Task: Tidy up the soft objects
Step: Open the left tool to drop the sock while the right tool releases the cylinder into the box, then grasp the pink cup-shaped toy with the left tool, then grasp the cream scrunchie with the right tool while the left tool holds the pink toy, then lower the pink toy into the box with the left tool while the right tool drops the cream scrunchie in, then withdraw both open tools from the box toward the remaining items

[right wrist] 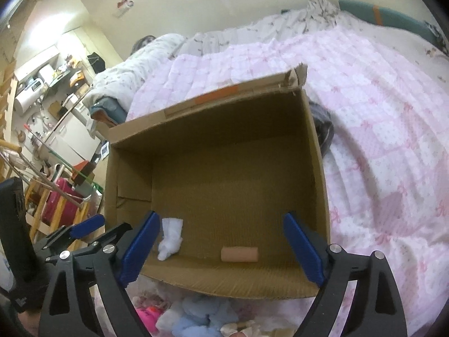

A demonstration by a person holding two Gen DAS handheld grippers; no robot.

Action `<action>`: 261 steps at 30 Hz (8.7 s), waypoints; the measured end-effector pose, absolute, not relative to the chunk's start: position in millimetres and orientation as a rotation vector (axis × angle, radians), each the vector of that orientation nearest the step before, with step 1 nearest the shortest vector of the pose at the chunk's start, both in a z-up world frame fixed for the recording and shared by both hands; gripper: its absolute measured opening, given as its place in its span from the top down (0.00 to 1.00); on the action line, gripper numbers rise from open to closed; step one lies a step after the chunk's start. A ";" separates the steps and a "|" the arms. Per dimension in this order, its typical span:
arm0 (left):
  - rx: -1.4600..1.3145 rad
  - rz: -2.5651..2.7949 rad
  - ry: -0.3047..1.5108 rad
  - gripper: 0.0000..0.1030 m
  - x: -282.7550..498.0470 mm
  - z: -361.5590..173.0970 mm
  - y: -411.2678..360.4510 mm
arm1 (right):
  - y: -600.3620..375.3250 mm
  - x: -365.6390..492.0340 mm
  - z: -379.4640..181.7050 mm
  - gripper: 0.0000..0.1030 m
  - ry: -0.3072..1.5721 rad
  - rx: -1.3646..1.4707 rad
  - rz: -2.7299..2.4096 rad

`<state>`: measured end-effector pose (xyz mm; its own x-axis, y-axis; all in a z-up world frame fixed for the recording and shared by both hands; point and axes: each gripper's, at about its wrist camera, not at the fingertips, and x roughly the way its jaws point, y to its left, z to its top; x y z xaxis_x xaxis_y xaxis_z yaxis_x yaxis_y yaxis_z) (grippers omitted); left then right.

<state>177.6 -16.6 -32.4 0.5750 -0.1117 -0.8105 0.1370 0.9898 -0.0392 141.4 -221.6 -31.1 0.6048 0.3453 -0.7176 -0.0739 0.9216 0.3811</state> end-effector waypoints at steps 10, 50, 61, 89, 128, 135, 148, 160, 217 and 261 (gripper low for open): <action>0.058 -0.081 0.879 0.32 164.9 -11.3 -7.0 | -220.1 132.8 -32.3 0.05 0.913 0.279 0.230; -0.056 -0.044 1.241 0.32 98.6 -69.5 22.7 | -208.7 61.6 -25.4 0.05 0.978 0.248 0.206; -0.048 -0.102 1.435 0.47 102.3 -122.3 -2.6 | -219.2 67.4 -34.4 0.05 1.014 0.308 0.191; -0.149 0.044 1.246 0.59 98.3 -66.8 43.1 | -178.6 71.2 -117.0 0.41 1.389 0.012 0.162; -0.114 -0.005 1.134 0.59 108.2 -28.6 28.1 | -211.9 71.7 -2.0 0.88 0.950 0.395 0.395; -0.066 -0.018 1.061 0.59 147.8 -2.6 19.6 | -222.8 103.0 16.3 0.88 0.871 0.348 0.363; -0.042 -0.071 1.014 0.59 181.5 -29.2 5.9 | -226.5 120.0 -24.7 0.88 0.924 0.298 0.258; -0.054 -0.080 0.994 0.59 178.9 -35.4 5.7 | -230.1 123.8 -34.8 0.87 0.960 0.284 0.216; -0.038 -0.060 0.936 0.33 163.7 -26.5 6.8 | -236.5 122.4 -30.6 0.24 0.940 0.369 0.236; -0.091 0.072 1.157 0.33 109.5 -62.0 56.0 | -263.6 74.5 -102.6 0.24 1.362 0.428 0.090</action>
<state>109.5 56.0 -62.0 0.4003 0.0097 -0.9163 -0.1033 0.9941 -0.0346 74.5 -263.6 -102.6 0.2170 0.3075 -0.9265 0.1828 0.9195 0.3480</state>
